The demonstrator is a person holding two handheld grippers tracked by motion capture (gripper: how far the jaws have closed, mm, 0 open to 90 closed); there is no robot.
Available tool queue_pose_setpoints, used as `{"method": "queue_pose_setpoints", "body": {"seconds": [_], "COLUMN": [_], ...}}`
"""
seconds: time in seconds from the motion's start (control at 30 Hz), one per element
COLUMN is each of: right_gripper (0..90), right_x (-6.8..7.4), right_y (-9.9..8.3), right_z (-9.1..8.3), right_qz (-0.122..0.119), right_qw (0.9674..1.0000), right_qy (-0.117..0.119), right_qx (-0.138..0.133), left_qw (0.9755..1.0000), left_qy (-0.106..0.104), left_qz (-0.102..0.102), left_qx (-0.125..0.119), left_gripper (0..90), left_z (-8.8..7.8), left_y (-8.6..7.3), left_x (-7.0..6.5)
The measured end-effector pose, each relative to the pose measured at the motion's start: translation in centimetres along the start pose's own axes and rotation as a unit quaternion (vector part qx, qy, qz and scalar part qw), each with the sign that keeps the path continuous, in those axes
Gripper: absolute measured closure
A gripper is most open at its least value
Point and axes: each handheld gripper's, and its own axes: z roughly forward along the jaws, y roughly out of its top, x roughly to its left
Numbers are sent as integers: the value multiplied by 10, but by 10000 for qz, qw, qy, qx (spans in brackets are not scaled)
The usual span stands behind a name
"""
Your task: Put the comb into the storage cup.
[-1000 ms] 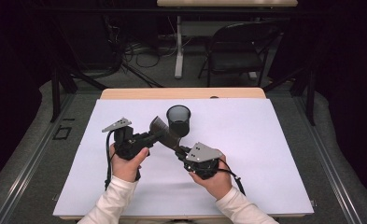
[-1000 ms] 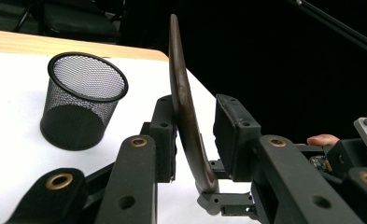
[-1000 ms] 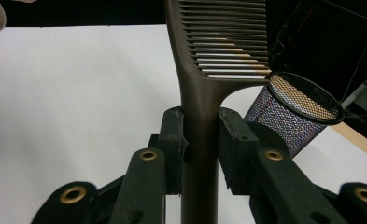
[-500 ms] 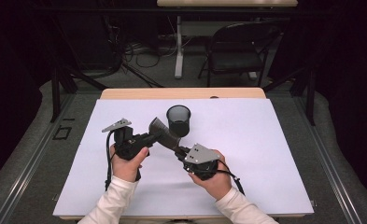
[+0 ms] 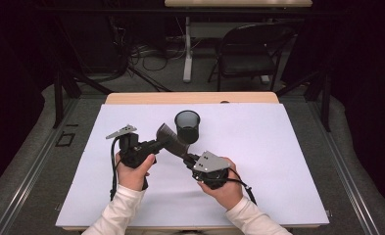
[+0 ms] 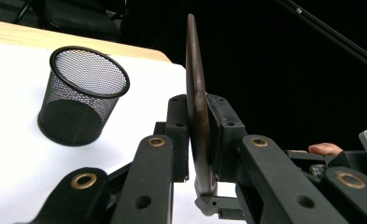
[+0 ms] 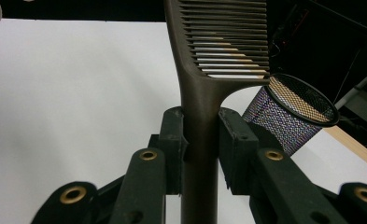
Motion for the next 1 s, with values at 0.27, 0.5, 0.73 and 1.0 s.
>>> {"method": "queue_pose_setpoints", "body": {"seconds": [0.27, 0.5, 0.73, 1.0], "right_gripper": [730, 730, 730, 730], "right_x": [0, 1, 1, 1], "right_y": [0, -1, -2, -2], "right_z": [0, 1, 2, 2], "right_qz": [9, -2, 2, -10], "right_qw": [10000, 10000, 10000, 10000], "right_qy": [2, -12, -14, -21], "right_qx": [5, 6, 22, 18], "left_qw": [10000, 9999, 9994, 9989], "left_qy": [-42, -97, -214, -303], "left_qz": [-62, -98, -259, -357], "left_qx": [-9, -10, -15, -41], "left_gripper": [808, 818, 828, 834], "left_z": [0, 0, 1, 1], "left_y": [-1, -1, -2, -3], "left_x": [1, 2, 5, 7]}}
